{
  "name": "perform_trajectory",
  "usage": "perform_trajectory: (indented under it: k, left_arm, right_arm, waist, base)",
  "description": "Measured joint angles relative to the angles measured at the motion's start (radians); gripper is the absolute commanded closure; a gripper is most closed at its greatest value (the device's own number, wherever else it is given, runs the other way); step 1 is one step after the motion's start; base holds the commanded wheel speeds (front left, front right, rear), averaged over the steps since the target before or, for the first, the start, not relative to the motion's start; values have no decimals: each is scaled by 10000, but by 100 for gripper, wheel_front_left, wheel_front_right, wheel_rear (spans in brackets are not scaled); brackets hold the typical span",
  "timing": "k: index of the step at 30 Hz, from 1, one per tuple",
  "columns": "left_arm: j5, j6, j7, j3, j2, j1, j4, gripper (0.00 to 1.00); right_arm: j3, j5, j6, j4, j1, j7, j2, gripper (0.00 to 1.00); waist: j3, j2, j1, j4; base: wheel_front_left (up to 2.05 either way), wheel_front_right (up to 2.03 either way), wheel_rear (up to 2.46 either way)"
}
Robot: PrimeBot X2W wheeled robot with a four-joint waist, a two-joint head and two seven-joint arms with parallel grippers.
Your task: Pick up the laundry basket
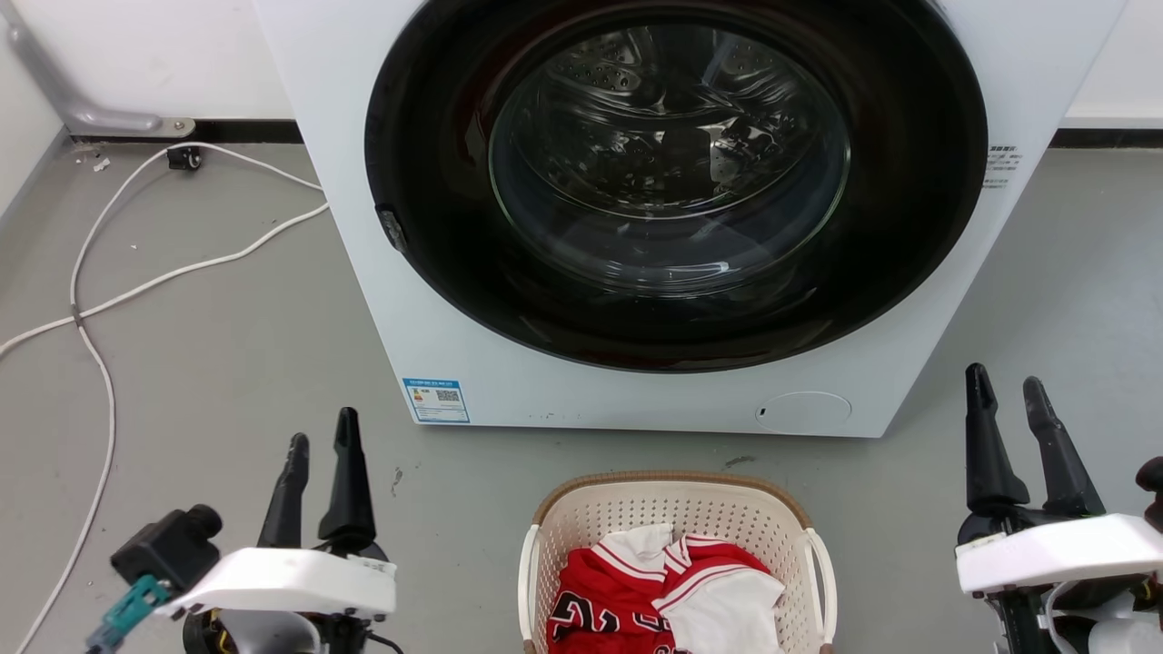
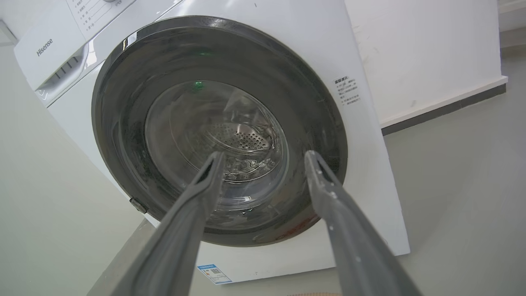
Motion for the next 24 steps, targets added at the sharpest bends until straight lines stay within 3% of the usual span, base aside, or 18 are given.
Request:
perform_trajectory:
  k: [9, 24]
  left_arm:
    - [1772, 167, -242, -767, 63, 4, -393, 0]
    - [3519, 1325, -646, -2303, 844, 4, -435, 0]
  right_arm:
    - [182, -1243, 0, -148, 145, -242, 0, 0]
    - [399, -2945, 0, -219, 351, -631, -6, 0]
  waist:
    - [58, 0, -1, -13]
    - [124, 0, -1, -42]
  base:
    - [0, 0, 0]
    - [0, 0, 0]
